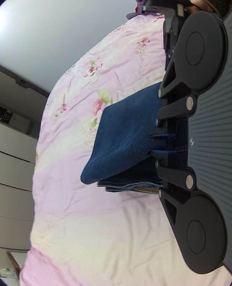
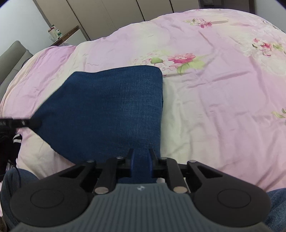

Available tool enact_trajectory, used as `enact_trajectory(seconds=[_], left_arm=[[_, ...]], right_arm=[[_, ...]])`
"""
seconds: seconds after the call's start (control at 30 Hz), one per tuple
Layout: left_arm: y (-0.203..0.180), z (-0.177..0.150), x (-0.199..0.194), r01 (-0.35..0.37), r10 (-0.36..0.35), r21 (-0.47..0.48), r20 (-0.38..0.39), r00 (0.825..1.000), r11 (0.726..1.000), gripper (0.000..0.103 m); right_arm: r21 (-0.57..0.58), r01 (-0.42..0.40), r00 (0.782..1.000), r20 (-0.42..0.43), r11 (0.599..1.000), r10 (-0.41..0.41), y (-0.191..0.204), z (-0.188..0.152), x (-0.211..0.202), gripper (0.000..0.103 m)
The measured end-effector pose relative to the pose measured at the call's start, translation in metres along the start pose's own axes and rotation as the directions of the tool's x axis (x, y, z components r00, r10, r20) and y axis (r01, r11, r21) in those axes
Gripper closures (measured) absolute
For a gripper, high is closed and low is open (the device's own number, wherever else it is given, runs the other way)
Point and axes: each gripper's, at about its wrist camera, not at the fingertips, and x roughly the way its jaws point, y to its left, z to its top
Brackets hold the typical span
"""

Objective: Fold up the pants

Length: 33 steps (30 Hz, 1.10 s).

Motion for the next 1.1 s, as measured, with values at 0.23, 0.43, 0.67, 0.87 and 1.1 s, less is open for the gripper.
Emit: enact_trajectory(seconds=[0.23,0.43,0.67,0.87,1.1], left_arm=[[0.037,-0.016,0.056,-0.146,0.142,-0.012,-0.179,0.974,0.989,0.088],[0.057,-0.030,0.092,-0.200,0.176,-0.064,-0.267,0.947,0.978,0.086],[0.042,-0.024,0.080,-0.255,0.251,0.021,-0.283,0.926,0.967,0.066],[0.023,0.001,0.039,-0.262,0.282,0.130,-0.173,0.944,0.956,0.064],[0.011,0.048,0.052,-0.235,0.233,0.104,0.029,0.972,0.966,0.083]], right_arm=[[-0.059,-0.053,0.998,-0.026,0.997,0.052,0.016,-0.018,0.014,0.096],[-0.085,-0.038,0.996,-0.082,0.996,0.031,0.017,-0.032,0.052,0.103],[-0.049,-0.053,0.986,-0.161,0.997,0.044,0.012,-0.036,0.070,0.103],[-0.038,-0.089,0.993,-0.077,0.995,0.085,0.007,-0.019,0.028,0.099],[-0.060,-0.024,0.997,0.069,0.998,0.028,0.006,0.039,0.030,0.099]])
